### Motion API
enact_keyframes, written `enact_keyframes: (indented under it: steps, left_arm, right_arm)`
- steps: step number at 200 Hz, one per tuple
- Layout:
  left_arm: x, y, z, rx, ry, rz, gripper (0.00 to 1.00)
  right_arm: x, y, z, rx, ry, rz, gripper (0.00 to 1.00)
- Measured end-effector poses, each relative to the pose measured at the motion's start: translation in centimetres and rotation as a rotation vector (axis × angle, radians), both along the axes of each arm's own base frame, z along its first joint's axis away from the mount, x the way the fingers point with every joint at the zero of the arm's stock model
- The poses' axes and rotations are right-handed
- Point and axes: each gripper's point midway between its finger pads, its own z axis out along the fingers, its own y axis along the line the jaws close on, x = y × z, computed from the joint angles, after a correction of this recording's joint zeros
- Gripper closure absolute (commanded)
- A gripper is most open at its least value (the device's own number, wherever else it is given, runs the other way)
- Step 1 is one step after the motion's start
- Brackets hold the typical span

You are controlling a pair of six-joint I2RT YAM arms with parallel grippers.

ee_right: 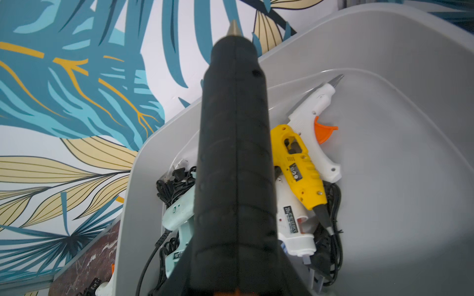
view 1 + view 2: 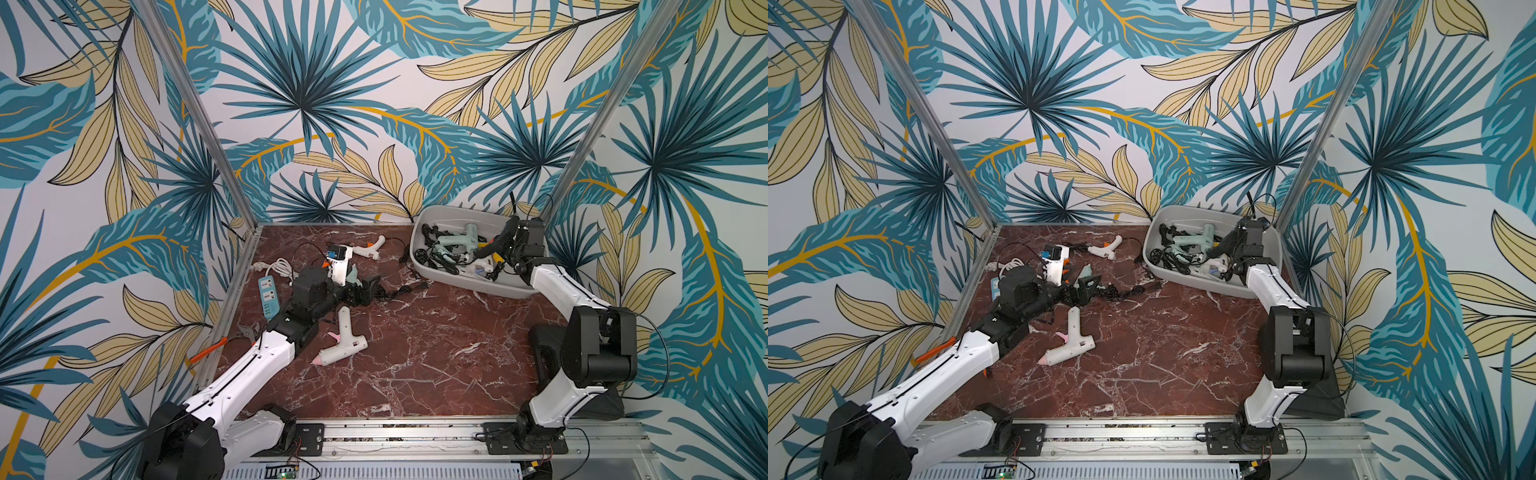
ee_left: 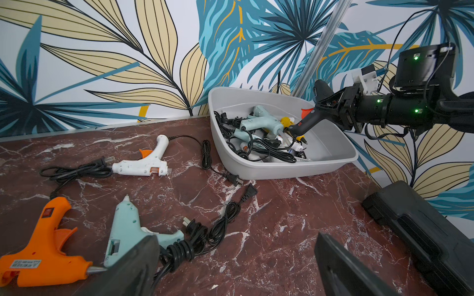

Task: Put the hot melt glue gun into the storage box
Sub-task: Place the hot melt adhesive gun in the storage box.

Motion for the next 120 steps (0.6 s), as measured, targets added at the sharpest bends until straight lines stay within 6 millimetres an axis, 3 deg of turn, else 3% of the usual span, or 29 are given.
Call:
enact_keyframes:
  steps: [66,85,120]
  left_arm:
    - [0.1,0.1,-0.1,-0.004,-0.007,0.008,0.0]
    - [0.1,0.2,-0.3,-0.001,-0.003,0.011,0.0]
    - [0.0,0.2,-0.1,-0.003,-0.008,0.011,0.0]
  right_arm:
    - [0.7,-3.9,-0.4,0.039,-0.072,-0.028,1.0]
    - [1.5,-4.6,-1.6,0.07,-0.07,-0.027,1.0]
    - [2.5,-5.3,-4.5,0.149,-0.042,-0.035,0.91]
